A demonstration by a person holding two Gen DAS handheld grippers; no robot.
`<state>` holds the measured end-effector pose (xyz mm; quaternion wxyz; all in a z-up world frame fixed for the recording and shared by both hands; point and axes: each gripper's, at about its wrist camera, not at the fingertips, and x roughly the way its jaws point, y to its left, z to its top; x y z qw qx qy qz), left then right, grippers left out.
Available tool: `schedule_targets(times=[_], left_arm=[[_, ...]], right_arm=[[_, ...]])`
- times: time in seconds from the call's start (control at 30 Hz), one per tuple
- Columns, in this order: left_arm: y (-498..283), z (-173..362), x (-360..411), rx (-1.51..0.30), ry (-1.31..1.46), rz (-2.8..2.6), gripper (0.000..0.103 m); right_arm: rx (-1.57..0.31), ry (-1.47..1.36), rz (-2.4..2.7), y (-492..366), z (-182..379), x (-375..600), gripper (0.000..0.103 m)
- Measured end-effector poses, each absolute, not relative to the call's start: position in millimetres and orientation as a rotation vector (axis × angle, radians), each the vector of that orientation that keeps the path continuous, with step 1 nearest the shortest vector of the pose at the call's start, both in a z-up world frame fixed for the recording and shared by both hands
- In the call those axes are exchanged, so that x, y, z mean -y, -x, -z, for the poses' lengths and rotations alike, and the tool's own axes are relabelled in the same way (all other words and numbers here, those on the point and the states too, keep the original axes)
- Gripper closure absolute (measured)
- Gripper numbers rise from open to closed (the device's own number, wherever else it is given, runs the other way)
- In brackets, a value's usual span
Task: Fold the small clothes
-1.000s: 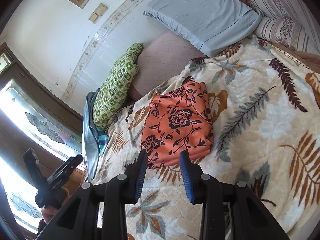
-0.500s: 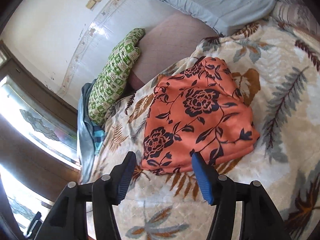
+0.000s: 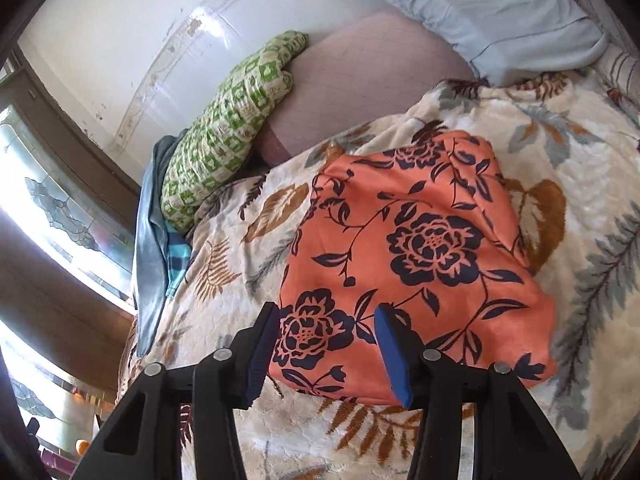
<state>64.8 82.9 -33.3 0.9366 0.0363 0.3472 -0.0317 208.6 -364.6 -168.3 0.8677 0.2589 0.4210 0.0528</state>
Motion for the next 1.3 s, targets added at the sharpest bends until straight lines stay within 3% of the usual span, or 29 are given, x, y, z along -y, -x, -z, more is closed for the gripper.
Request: schedule_targets(times=[0.07,0.13,0.33,0.37,0.43,0.7,1.0,1.3], left_arm=[[-78,39,-70,-0.735,-0.062,0.081,0.01],[-92,47,-52,-0.763,-0.057,0.091,0.01],[-144,80,24,-0.85,-0.13,0.158,0.01],[-152,86,38,-0.86,-0.134,0.175,0.01],[-170,98,66,-0.898,-0.143,0.202,0.01],[-200,114,158,-0.933,-0.16,0.318,0.01],[-160,63,227,-0.761,-0.228,0.48,0.01],[-100,-22,216,-0.523,-0.208,0.569,0.01]], right_arm=[[-0.978,-0.563,-0.043,-216,194,377,0.051],[-1.037,-0.682,-0.024,-217,217,397,0.064],[-0.905,-0.797,-0.065,-195,183,438,0.064],[-0.882,-0.84,-0.071,-190,179,451,0.064],[-0.826,-0.936,-0.057,-179,174,477,0.048],[-0.713,-1.126,-0.062,-122,167,514,0.047],[-0.685,-0.688,-0.038,28,44,479,0.047],[-0.493,-0.601,0.071,113,-55,482,0.046]])
